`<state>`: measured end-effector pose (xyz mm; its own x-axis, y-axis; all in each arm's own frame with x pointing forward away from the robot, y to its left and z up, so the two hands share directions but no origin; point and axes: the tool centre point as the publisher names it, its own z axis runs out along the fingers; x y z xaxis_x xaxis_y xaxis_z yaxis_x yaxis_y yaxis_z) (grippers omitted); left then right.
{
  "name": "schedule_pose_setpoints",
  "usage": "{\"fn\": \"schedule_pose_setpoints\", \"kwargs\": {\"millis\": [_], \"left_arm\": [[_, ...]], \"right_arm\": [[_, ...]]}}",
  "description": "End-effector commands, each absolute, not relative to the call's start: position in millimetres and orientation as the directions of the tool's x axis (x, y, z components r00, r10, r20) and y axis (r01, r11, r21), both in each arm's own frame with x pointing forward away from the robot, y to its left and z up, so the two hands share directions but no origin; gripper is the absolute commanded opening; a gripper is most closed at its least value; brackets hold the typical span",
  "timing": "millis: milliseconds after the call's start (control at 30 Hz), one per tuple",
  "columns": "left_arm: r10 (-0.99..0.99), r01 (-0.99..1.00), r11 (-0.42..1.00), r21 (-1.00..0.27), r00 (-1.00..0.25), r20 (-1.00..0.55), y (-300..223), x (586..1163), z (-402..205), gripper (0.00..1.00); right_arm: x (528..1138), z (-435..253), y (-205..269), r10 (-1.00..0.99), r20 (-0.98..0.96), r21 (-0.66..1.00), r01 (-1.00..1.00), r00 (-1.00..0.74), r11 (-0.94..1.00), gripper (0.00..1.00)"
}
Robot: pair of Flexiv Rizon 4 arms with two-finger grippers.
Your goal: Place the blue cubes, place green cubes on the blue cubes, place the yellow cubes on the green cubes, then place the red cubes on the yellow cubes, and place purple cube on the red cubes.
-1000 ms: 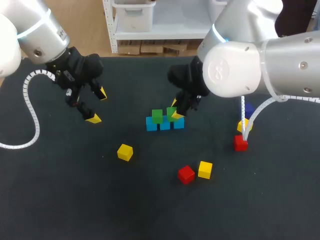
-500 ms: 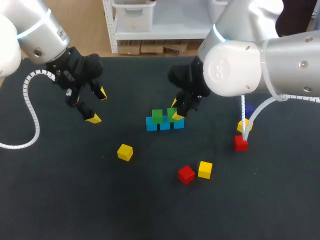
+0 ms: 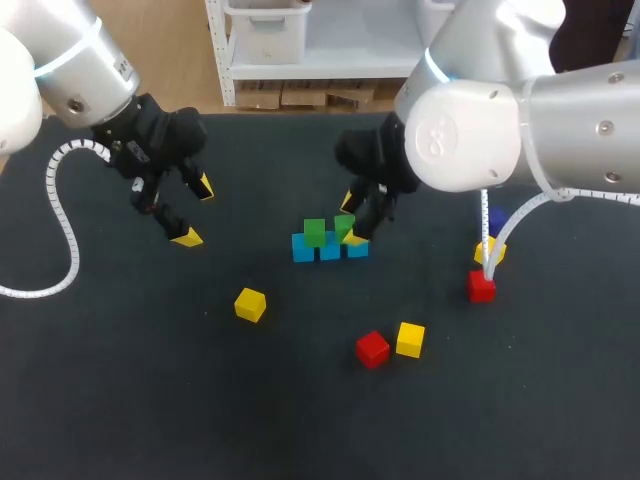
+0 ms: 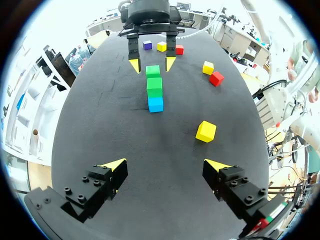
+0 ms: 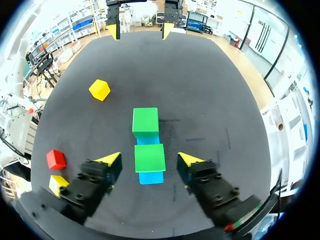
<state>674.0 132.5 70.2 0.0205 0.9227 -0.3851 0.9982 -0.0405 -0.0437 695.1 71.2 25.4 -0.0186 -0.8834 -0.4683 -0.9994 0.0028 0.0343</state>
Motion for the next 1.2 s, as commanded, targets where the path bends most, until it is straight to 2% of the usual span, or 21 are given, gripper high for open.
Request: {"fn": "schedule_pose_setpoints", "kwargs": {"millis": [33,300,700,933,1200], "left_arm": [[0.922,0.998,-0.041,-0.041,0.022,-0.386,133.2,673.7,69.9,1.00],[0.922,0.998,-0.041,-0.041,0.022,-0.386,133.2,673.7,69.9,1.00],[0.922,0.998,-0.041,-0.041,0.022,-0.386,133.2,673.7,69.9,1.00],[0.922,0.998,-0.041,-0.041,0.022,-0.386,133.2,673.7,69.9,1.00],[0.922,0.998,-0.041,-0.041,0.022,-0.386,133.2,673.7,69.9,1.00]], "right_arm": [[695.6,27.9,70.0,-0.882,-0.471,0.035,-0.999,-0.019,0.003,1.00],[693.6,48.1,55.5,-0.881,-0.472,0.015,-1.000,-0.030,0.026,1.00],[682.2,89.7,-10.6,-0.872,-0.482,0.000,-0.995,-0.083,0.095,1.00],[651.7,104.6,-38.7,-0.883,-0.452,-0.027,-0.987,-0.127,0.156,1.00],[601.6,103.0,-40.5,-0.865,-0.460,-0.043,-0.968,-0.200,0.247,1.00]]}}
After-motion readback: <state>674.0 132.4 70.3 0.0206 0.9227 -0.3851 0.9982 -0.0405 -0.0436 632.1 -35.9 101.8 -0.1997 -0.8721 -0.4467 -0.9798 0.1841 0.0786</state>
